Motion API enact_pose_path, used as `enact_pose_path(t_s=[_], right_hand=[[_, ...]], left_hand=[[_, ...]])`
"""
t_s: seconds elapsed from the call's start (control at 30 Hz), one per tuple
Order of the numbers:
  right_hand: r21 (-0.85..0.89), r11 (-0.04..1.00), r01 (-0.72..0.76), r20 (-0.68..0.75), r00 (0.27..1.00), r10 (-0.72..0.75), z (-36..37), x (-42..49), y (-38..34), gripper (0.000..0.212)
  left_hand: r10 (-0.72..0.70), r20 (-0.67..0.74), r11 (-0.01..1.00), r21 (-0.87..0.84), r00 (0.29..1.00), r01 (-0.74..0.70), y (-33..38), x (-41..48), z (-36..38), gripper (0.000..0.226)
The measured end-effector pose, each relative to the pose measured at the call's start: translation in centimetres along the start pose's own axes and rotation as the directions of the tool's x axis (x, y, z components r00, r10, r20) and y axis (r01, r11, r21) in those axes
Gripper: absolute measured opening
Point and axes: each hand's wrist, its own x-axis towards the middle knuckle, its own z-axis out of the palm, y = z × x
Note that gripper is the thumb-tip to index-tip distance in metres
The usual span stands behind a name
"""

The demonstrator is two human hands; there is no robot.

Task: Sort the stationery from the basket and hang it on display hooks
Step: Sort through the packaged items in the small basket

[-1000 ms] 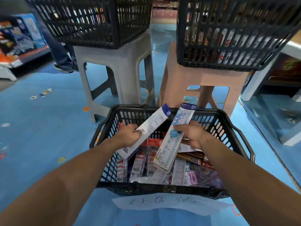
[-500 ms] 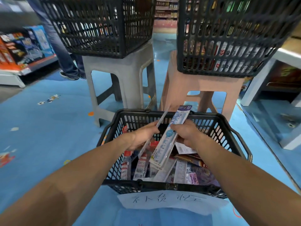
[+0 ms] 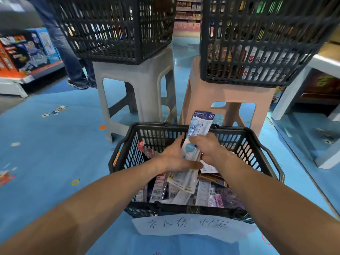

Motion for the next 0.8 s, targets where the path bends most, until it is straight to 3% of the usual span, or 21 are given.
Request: enact_pose_path(t_s=[0.13,0.2,0.33,0.47,0.6,0.8], right_hand=[[0.168,0.981,0.092,0.020,0.995,-0.097,0.0,-0.1,-0.6,0.039],[0.262,0.958,0.112,0.023,0.992,-0.122,-0.2,0.2,-0.9,0.044],[0.405,0.908,0.106,0.047,0.990,-0.136,0.2,0.1,-1.3,0.061],[0.397,0.913,0.094,0.073,0.988,-0.134,0.8,0.1,-1.3,0.068],[0.312,0.947,0.071,0.081,0.992,-0.101,1.2,0.4,-0.5,0.058],[0.273,0.961,0.041,0.158,0.984,-0.087,1.5,0.5,0.2,0.068]], left_hand=[[-0.114,0.113,0.958,-0.250,0.987,0.140,0.4,-0.1,-0.6,0.047],[-0.179,0.217,0.912,-0.330,0.960,0.245,0.2,-0.5,-1.4,0.044],[-0.223,0.511,0.811,-0.375,0.830,0.449,-1.1,-1.3,-2.8,0.042],[-0.286,0.440,0.843,-0.307,0.851,0.442,-1.7,-1.1,-1.8,0.023],[-0.309,0.395,0.816,-0.356,0.865,0.455,-2.3,-0.7,-1.6,0.032],[-0.352,0.364,0.834,-0.297,0.862,0.465,-2.4,-0.7,-2.1,0.027]])
